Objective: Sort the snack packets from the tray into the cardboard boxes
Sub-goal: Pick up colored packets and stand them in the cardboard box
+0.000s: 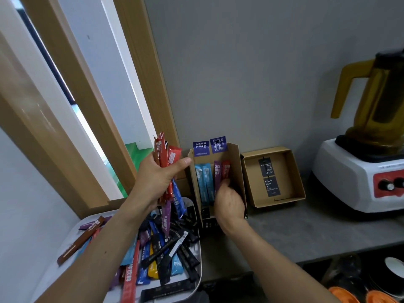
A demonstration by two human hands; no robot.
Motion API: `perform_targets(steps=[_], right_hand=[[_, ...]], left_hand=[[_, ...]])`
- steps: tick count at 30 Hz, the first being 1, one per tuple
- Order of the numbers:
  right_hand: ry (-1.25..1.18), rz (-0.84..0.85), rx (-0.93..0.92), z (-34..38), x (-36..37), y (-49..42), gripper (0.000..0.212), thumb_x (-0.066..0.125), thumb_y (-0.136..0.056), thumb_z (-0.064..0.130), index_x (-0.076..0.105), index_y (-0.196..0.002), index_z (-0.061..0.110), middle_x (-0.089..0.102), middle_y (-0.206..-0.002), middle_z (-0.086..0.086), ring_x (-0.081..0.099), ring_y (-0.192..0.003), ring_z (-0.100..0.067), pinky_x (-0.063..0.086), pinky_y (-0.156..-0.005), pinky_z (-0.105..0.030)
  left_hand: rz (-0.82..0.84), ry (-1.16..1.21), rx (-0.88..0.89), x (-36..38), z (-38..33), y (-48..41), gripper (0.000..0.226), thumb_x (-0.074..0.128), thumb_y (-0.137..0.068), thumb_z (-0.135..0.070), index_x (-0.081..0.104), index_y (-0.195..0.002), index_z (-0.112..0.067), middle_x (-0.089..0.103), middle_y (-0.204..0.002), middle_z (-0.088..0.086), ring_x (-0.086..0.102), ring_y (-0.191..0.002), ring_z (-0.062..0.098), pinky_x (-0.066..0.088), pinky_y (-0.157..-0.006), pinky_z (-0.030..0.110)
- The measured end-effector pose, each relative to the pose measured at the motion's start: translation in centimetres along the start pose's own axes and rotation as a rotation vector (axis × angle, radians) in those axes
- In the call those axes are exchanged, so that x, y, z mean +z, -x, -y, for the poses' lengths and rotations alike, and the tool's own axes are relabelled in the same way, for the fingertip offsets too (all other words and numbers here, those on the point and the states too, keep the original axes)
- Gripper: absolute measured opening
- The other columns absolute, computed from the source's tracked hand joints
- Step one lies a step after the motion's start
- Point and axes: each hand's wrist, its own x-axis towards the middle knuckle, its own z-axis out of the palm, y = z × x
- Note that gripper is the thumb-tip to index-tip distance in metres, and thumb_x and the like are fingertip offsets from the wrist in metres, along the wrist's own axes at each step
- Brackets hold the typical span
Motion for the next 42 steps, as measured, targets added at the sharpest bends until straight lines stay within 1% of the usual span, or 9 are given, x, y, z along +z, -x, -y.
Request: perform_targets(steps=[16, 20, 24, 29, 32, 36, 38, 40, 42], right_hand=[[0.234, -0.064, -0.107, 0.0, -0.3, 0.4, 0.034, 0.046, -0.106, 0.01, 0.043, -0.139, 0.009, 0.052, -0.139, -0.013, 0.072, -0.1, -0.022, 0.06, -0.077, -0.032], [0.171, -0.037, -0.124, -0.2, -0.3, 0.5, 0.031, 0.049, -0.104, 0.008, 0.044, -0.135, 0.012, 0.055, -0.132, -0.009, 0.07, -0.104, -0.023, 0.058, -0.081, -0.034], [0.127, -0.01, -0.132, -0.3, -0.5, 0.5, 0.034, 0.054, -0.103, 0.006, 0.046, -0.135, 0.011, 0.054, -0.134, -0.009, 0.069, -0.107, -0.023, 0.058, -0.086, -0.033], [0.038, -0.058, -0.169, -0.2, -0.7, 1.1, 0.033, 0.053, -0.103, 0.008, 0.048, -0.135, 0.012, 0.054, -0.135, -0.01, 0.067, -0.109, -0.024, 0.058, -0.089, -0.035], [-0.025, 0.006, -0.161, -0.1, -1.0, 1.0, 0.033, 0.056, -0.102, 0.01, 0.05, -0.134, 0.012, 0.06, -0.134, -0.01, 0.066, -0.115, -0.026, 0.058, -0.095, -0.037], [-0.224, -0.082, -0.213, -0.4, -2.5, 2.2, 0.032, 0.061, -0.099, 0.015, 0.057, -0.131, 0.018, 0.066, -0.128, -0.002, 0.068, -0.114, -0.02, 0.059, -0.093, -0.036], [-0.544, -0.074, -0.277, -0.9, -3.4, 3.7, 0.016, 0.06, -0.101, 0.023, 0.064, -0.116, 0.022, 0.072, -0.111, 0.006, 0.069, -0.102, -0.012, 0.06, -0.087, -0.037], [-0.958, 0.21, -0.259, -1.1, -4.8, 5.0, 0.015, 0.065, -0.1, 0.032, 0.067, -0.11, 0.022, 0.076, -0.101, 0.001, 0.072, -0.096, -0.012, 0.061, -0.086, -0.039], [-1.191, 0.485, -0.191, -1.4, -5.5, 5.6, 0.029, 0.077, -0.09, 0.029, 0.067, -0.116, 0.018, 0.077, -0.102, -0.005, 0.074, -0.095, -0.017, 0.061, -0.086, -0.037]], left_hand=[[-0.009, 0.003, 0.016, -0.2, 0.2, 0.4, 0.034, 0.084, -0.079, -0.037, 0.057, -0.081, -0.017, 0.061, -0.076, 0.004, 0.062, -0.069, 0.015, 0.048, -0.069, 0.026], [-0.021, -0.001, 0.002, -0.1, 0.1, 0.4, 0.038, 0.083, -0.079, -0.04, 0.057, -0.086, -0.013, 0.061, -0.078, 0.008, 0.062, -0.07, 0.018, 0.049, -0.069, 0.027], [0.016, 0.109, -0.075, -0.1, 0.1, 0.5, 0.035, 0.083, -0.08, -0.037, 0.057, -0.086, -0.015, 0.061, -0.067, 0.003, 0.062, -0.059, 0.014, 0.055, -0.061, 0.024], [0.016, 0.172, -0.111, 0.0, 0.0, 0.5, 0.033, 0.082, -0.08, -0.038, 0.059, -0.09, -0.016, 0.064, -0.064, 0.0, 0.064, -0.06, 0.015, 0.059, -0.065, 0.028], [0.017, 0.224, -0.14, 0.1, -0.1, 0.6, 0.034, 0.083, -0.08, -0.038, 0.061, -0.095, -0.017, 0.063, -0.067, 0.0, 0.064, -0.062, 0.014, 0.058, -0.066, 0.03], [0.039, 0.254, -0.181, 0.1, -0.5, 0.6, 0.037, 0.082, -0.08, -0.04, 0.062, -0.101, -0.017, 0.064, -0.068, 0.001, 0.064, -0.061, 0.014, 0.056, -0.065, 0.031], [0.054, 0.266, -0.177, 0.2, -0.7, 0.7, 0.036, 0.082, -0.08, -0.04, 0.062, -0.1, -0.017, 0.064, -0.068, 0.003, 0.064, -0.06, 0.015, 0.057, -0.064, 0.032], [0.066, 0.261, -0.166, 0.6, -0.9, 0.8, 0.034, 0.082, -0.08, -0.04, 0.063, -0.096, -0.017, 0.065, -0.071, 0.006, 0.063, -0.061, 0.016, 0.056, -0.064, 0.033], [0.073, 0.257, -0.146, 1.2, -1.0, 0.9, 0.034, 0.082, -0.079, -0.041, 0.065, -0.094, -0.017, 0.065, -0.072, 0.007, 0.063, -0.06, 0.016, 0.055, -0.061, 0.031]])
